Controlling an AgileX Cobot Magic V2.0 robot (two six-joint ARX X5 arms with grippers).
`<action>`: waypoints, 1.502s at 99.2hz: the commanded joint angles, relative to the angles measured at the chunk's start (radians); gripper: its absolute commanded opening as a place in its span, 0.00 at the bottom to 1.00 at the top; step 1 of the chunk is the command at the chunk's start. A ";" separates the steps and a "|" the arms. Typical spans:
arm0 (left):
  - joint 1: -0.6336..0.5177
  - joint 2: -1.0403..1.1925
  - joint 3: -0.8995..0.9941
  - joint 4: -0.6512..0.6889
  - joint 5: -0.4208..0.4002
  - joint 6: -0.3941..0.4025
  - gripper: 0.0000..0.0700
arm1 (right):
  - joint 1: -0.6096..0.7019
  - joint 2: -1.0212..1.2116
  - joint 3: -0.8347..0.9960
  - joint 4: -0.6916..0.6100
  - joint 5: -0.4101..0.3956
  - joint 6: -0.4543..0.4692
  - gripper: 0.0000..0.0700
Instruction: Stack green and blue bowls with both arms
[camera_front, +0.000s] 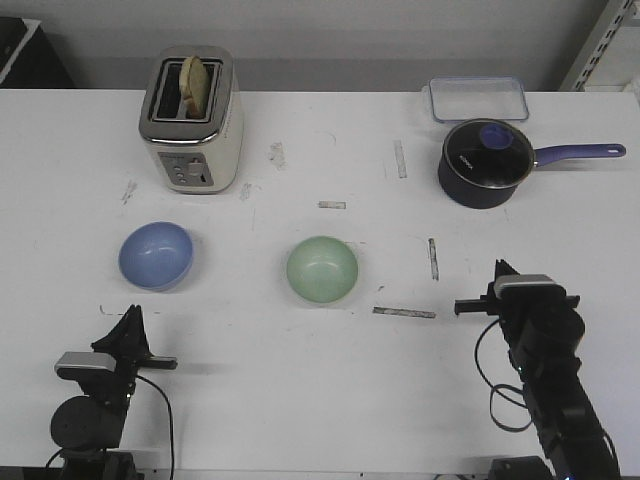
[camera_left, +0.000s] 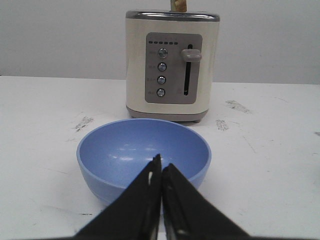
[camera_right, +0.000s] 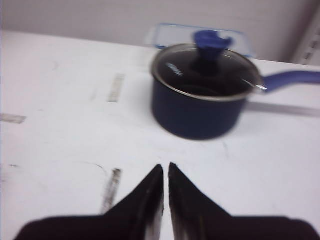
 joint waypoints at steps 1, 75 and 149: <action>0.001 -0.002 -0.021 0.013 -0.003 0.008 0.00 | -0.008 -0.051 -0.045 0.021 0.000 0.035 0.01; 0.001 -0.002 -0.021 0.013 -0.002 0.008 0.00 | -0.027 -0.606 -0.151 -0.083 0.000 0.031 0.01; 0.001 -0.002 -0.012 0.065 -0.003 0.001 0.00 | -0.027 -0.624 -0.151 -0.047 0.000 0.032 0.01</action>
